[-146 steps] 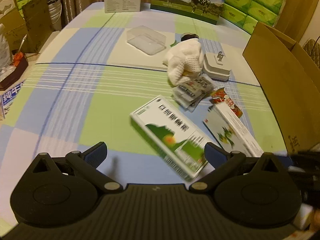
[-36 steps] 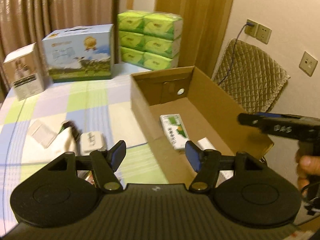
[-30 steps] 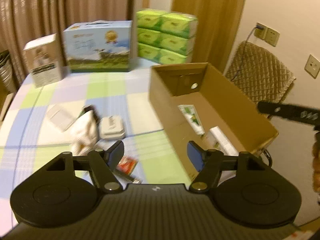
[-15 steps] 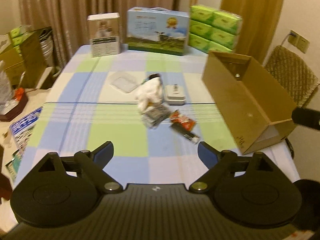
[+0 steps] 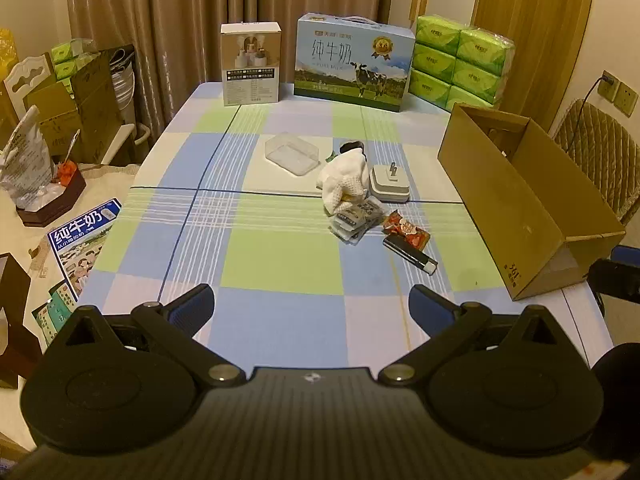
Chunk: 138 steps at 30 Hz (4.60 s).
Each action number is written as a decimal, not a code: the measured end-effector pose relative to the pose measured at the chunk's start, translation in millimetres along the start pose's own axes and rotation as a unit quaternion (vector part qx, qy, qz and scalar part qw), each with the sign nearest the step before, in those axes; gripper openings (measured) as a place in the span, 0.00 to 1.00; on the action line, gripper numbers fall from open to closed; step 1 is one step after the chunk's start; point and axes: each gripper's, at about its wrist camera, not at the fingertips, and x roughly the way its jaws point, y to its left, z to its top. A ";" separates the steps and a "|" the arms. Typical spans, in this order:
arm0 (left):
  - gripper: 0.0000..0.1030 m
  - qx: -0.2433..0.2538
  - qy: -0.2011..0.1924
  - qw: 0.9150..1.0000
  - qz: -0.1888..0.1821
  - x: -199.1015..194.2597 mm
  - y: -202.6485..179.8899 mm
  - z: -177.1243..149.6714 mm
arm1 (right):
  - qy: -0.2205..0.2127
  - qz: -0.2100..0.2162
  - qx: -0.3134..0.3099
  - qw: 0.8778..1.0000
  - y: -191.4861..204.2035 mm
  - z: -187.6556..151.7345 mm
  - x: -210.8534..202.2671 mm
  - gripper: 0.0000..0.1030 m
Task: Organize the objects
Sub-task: 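Withdraw both tools back over the table, then grasp the black lighter with the right tool while the left tool grasps the snack packet, then carry the lighter and snack packet into the cardboard box and release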
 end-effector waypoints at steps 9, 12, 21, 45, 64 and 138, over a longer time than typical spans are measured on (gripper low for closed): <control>0.99 0.000 0.004 1.000 0.000 4.9 2.2 -3.1 | 0.010 0.000 -0.006 1.000 2.0 -5.6 7.5 0.98; 0.99 0.000 0.007 1.000 -0.001 9.0 3.7 -2.7 | 0.015 -0.002 -0.006 1.000 1.4 -7.3 13.1 0.98; 0.99 0.019 0.016 1.000 -0.007 38.1 9.4 7.4 | 0.031 -0.003 -0.030 0.999 4.4 -14.8 46.4 0.98; 0.87 0.102 0.022 0.993 -0.048 183.6 9.5 35.0 | 0.118 -0.024 -0.123 0.985 -28.1 -19.8 215.7 0.54; 0.69 0.148 0.024 0.985 -0.087 240.6 -11.0 40.3 | 0.123 -0.051 -0.107 0.985 -42.6 -17.1 249.1 0.19; 0.30 0.136 0.022 0.985 -0.105 165.5 -60.8 8.0 | 0.048 -0.096 -0.054 0.993 -28.2 -10.7 154.9 0.18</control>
